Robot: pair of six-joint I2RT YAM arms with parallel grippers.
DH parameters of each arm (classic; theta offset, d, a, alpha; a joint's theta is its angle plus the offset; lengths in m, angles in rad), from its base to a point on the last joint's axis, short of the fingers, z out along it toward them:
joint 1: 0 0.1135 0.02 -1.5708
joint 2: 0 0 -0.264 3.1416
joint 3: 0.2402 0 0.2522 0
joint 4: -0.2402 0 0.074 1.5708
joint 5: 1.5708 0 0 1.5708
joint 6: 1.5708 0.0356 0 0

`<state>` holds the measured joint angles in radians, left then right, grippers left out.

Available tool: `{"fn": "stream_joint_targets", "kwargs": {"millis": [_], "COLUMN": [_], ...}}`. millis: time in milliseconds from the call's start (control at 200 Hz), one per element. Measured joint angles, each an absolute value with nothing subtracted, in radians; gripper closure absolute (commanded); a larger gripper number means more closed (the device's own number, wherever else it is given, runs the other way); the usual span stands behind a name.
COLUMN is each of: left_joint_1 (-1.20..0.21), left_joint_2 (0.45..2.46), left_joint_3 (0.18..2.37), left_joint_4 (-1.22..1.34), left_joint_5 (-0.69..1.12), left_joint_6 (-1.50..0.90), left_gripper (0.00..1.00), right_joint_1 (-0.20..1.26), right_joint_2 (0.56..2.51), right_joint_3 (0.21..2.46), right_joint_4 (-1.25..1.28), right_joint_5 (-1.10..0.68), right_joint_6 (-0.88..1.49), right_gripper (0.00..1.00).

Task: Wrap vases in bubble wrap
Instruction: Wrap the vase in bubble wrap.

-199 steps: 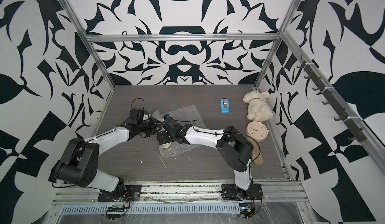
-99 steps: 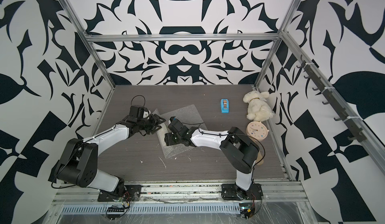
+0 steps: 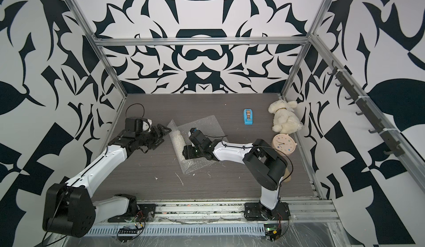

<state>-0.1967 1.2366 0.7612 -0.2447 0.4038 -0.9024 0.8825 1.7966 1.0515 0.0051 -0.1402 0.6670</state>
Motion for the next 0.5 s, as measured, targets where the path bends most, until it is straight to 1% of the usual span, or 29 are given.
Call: {"fn": "stream_joint_targets", "kwargs": {"millis": [215,360,505], "left_joint_1": [-0.197,-0.198,-0.210], "left_joint_2": [1.389,1.477,1.538], "left_joint_3": [0.648,0.644,0.658], "left_joint_4": [-0.062,0.055,0.072], "left_joint_5": [0.471,0.508,0.498], "left_joint_6": [-0.903,-0.917,-0.918], "left_gripper": [0.16,0.16,0.16], "right_joint_1": [0.870,0.857,0.830], "right_joint_2": [1.794,1.785,1.760], "right_joint_3": [1.043,1.029,1.002], "right_joint_4": [0.011,0.020,0.018], "right_joint_5": [-0.164,-0.179,-0.184], "right_joint_6": [0.675,0.677,0.677], "right_gripper": [0.32,0.31,0.31]}}
